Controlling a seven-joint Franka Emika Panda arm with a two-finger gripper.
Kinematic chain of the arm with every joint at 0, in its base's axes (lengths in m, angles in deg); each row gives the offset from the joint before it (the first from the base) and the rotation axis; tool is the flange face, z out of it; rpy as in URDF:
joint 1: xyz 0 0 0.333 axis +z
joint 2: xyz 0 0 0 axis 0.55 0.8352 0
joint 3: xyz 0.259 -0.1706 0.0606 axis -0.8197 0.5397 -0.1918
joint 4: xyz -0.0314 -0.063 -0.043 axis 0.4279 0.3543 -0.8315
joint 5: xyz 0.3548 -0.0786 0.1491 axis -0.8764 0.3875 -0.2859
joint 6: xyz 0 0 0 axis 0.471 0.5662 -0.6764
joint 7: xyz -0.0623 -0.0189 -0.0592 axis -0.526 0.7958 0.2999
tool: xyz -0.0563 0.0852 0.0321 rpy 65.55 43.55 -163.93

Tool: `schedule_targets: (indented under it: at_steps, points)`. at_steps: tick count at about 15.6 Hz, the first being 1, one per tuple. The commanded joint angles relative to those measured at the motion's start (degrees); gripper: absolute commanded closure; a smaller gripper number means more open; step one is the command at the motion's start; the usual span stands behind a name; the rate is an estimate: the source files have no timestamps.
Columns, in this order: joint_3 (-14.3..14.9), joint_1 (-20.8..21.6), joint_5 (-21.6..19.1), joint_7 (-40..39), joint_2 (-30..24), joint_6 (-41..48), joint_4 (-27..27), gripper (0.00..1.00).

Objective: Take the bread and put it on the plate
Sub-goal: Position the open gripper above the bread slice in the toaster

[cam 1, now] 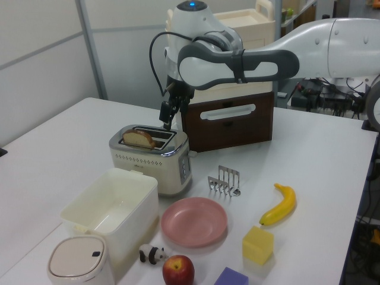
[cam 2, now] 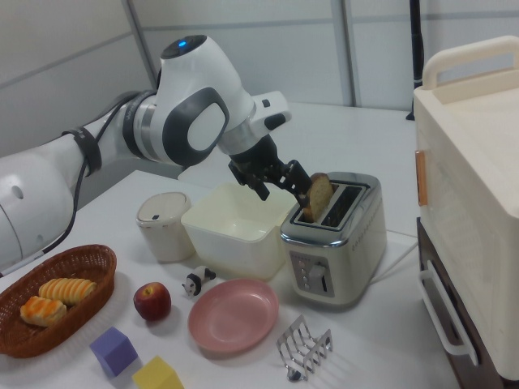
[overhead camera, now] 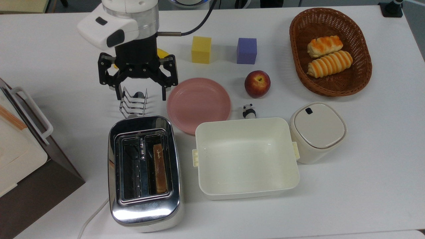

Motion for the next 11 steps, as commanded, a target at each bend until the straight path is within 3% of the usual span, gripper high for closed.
schedule_targets:
  at_steps: [1, 11]
  points:
    - [0.2, 1.1, 1.0, 4.6, 1.0, -0.8, -1.9, 0.00]
    - [0.3, 1.2, 3.0, 4.9, 3.7, -1.6, -4.5, 0.00]
